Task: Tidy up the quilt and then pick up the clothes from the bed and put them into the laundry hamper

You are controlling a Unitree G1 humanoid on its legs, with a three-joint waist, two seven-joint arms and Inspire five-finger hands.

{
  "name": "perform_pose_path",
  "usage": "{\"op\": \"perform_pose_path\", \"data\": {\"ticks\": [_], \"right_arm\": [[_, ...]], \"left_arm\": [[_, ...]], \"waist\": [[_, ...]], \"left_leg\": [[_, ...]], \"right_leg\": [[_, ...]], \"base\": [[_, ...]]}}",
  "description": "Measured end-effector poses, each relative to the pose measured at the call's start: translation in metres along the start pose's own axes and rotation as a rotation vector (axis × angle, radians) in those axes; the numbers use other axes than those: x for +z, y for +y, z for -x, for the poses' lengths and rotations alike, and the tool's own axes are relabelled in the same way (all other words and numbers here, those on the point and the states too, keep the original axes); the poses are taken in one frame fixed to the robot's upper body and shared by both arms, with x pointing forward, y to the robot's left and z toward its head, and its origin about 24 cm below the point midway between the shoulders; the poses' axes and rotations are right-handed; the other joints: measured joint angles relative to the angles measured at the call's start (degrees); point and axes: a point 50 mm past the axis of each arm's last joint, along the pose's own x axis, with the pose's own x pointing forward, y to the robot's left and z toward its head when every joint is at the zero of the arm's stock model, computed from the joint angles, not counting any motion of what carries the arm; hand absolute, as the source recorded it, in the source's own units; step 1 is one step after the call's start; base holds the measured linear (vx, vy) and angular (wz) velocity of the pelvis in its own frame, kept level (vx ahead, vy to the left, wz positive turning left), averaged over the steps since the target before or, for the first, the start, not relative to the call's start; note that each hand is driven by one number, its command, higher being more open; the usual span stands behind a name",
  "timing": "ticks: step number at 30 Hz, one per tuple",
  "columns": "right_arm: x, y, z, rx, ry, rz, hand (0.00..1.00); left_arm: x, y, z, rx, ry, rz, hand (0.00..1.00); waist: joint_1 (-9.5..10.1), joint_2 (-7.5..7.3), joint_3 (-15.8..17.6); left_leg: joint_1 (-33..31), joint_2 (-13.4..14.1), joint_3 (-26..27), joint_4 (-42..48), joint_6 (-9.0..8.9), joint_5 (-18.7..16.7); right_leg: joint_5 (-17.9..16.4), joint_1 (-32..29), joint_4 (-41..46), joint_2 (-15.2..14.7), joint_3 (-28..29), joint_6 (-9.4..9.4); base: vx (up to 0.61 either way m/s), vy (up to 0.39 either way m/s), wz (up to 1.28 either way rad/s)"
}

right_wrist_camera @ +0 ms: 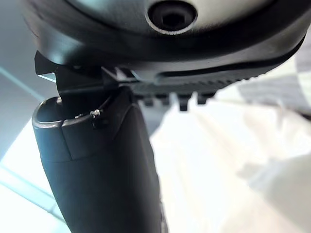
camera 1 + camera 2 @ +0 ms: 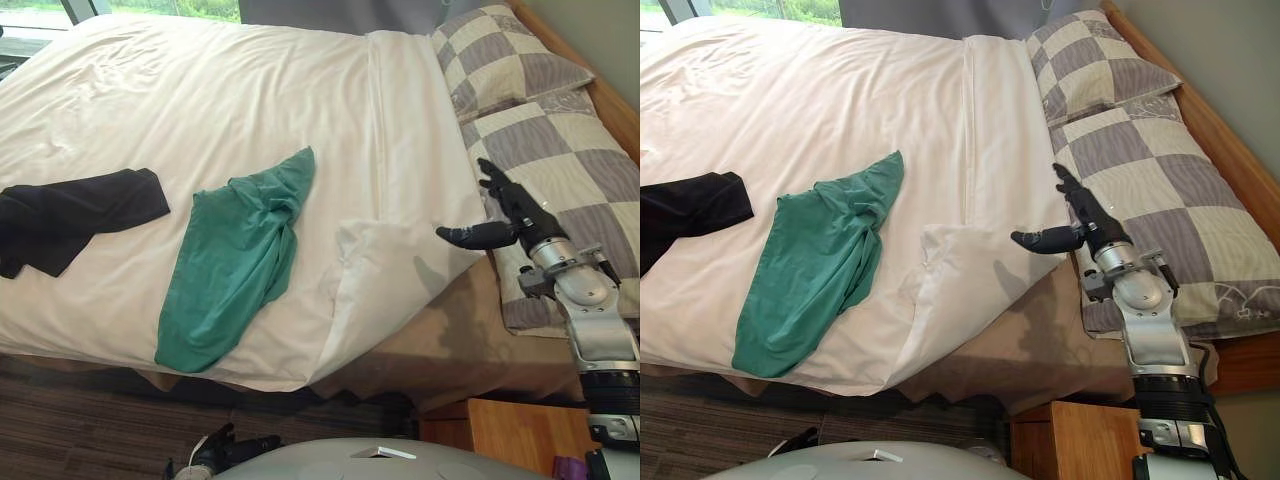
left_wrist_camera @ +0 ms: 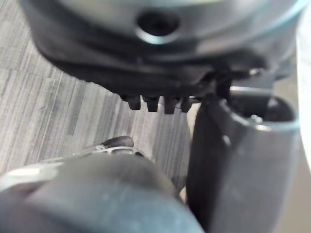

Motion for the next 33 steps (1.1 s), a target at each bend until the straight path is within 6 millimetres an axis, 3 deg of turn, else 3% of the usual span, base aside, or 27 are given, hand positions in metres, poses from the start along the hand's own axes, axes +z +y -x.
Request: {"op": "perform_pose_path", "data": {"ticks": [3, 4, 5, 6, 7, 12, 15, 18, 19, 23, 26, 29, 33], "right_arm": [[-0.003, 0.015, -0.001, 0.068, 0.013, 0.007, 1.00], [-0.004, 0.024, -0.001, 0.098, 0.013, -0.002, 1.00], [-0.003, 0.036, -0.002, 0.130, 0.009, -0.023, 1.00], [-0.003, 0.043, -0.002, 0.144, 0.005, -0.037, 1.00], [-0.002, 0.053, -0.003, 0.164, 0.000, -0.063, 1.00], [-0.005, 0.086, -0.004, 0.213, 0.020, -0.049, 1.00], [0.004, 0.094, -0.009, 0.172, -0.007, -0.083, 1.00], [0.019, 0.095, -0.019, 0.134, -0.060, -0.104, 1.00], [0.023, 0.093, -0.021, 0.123, -0.073, -0.104, 0.00], [0.031, 0.093, -0.035, 0.089, -0.097, -0.087, 0.00], [0.037, 0.090, -0.046, 0.054, -0.116, -0.008, 0.00], [0.045, 0.086, -0.053, 0.022, -0.134, 0.006, 0.00], [0.050, 0.085, -0.059, -0.025, -0.146, -0.017, 0.00]], "left_arm": [[0.010, -0.002, -0.003, -0.008, -0.017, -0.053, 1.00], [0.015, -0.005, -0.004, -0.019, -0.027, -0.074, 1.00], [0.017, -0.001, -0.005, -0.012, -0.023, -0.098, 1.00], [0.018, 0.002, -0.005, -0.004, -0.022, -0.117, 1.00], [0.028, 0.011, -0.006, 0.017, -0.038, -0.138, 1.00], [0.045, 0.007, -0.010, 0.019, -0.064, -0.176, 1.00], [0.058, 0.012, -0.011, 0.042, -0.092, -0.205, 1.00], [0.077, 0.018, -0.012, 0.069, -0.126, -0.216, 1.00], [0.084, 0.020, -0.012, 0.075, -0.135, -0.220, 1.00], [0.102, 0.020, -0.013, 0.106, -0.164, -0.224, 1.00], [0.108, 0.020, -0.013, 0.114, -0.184, -0.224, 1.00], [0.114, 0.020, -0.012, 0.123, -0.203, -0.229, 1.00], [0.116, 0.021, -0.012, 0.131, -0.220, -0.234, 1.00]], "waist": [[0.16, 0.57, 1.03], [0.22, 1.55, 1.90], [0.44, 0.84, 2.32], [0.41, -0.41, 2.39], [0.47, -2.93, 3.12], [1.59, -2.35, 5.28], [1.82, -4.01, 6.66], [2.33, -5.69, 8.68], [2.48, -5.98, 9.36], [3.75, -6.04, 11.90], [4.29, -5.98, 13.21], [5.03, -6.35, 13.52], [5.31, -6.64, 13.90]], "left_leg": [[0.04, 1.31, -0.94, 1.51, 0.00, -0.01], [0.00, 2.68, -1.27, 1.85, -0.01, -0.01], [-0.49, 2.78, -0.98, 2.07, -0.04, -0.02], [-0.93, 2.31, -0.91, 2.26, -0.24, -0.14], [-1.55, 1.38, -1.04, 2.70, -1.41, -0.91], [-5.25, 3.16, -0.71, 2.71, -3.21, 0.10], [-7.32, 4.03, -1.15, 2.56, -3.63, 1.49], [-9.98, 4.99, -2.21, 2.51, -3.34, 2.80], [-10.85, 5.12, -2.64, 2.46, -3.31, 3.09], [-12.96, 5.14, -4.26, 0.46, -1.95, 5.55], [-13.83, 5.04, -5.40, -0.87, -1.58, 7.07], [-14.50, 4.86, -5.92, -1.81, -1.53, 8.31], [-14.73, 4.77, -6.62, -3.53, -2.86, 10.67]], "right_leg": [[0.29, -1.71, 5.43, 1.26, 0.21, 0.45], [-3.60, -2.81, 4.72, 2.45, 0.75, -1.06], [-3.79, -2.88, -1.87, 2.99, 0.99, -0.79], [-1.92, -2.94, -4.69, 2.72, 1.31, -0.60], [0.04, -3.56, -5.95, 1.68, 1.35, -0.28], [0.13, -6.75, -6.78, 3.19, 1.83, -0.23], [1.09, -8.67, -6.79, 4.08, 1.70, -0.77], [4.64, -10.23, -8.57, 5.15, 1.96, -1.33], [5.50, -10.74, -8.89, 5.25, 2.00, -1.31], [9.89, -12.80, -10.33, 5.66, 3.48, -1.90], [11.37, -13.79, -10.45, 5.76, 3.73, -2.26], [11.59, -14.15, -11.38, 5.64, 5.10, -2.20], [11.40, -14.26, -12.57, 5.97, 4.87, -2.34]], "base": [[0.05, -0.083, 0.19], [-0.01, -0.073, 0.06], [-0.03, -0.077, 0.05], [-0.05, -0.115, 0.05], [-0.04, -0.125, 0.02], [-0.06, -0.124, -0.08], [-0.09, -0.100, 0.05], [-0.10, -0.034, 0.04], [-0.14, -0.010, 0.13], [-0.11, 0.035, 0.13], [-0.10, 0.046, 0.17], [-0.05, 0.024, 0.12], [-0.01, -0.003, 0.08]]}}
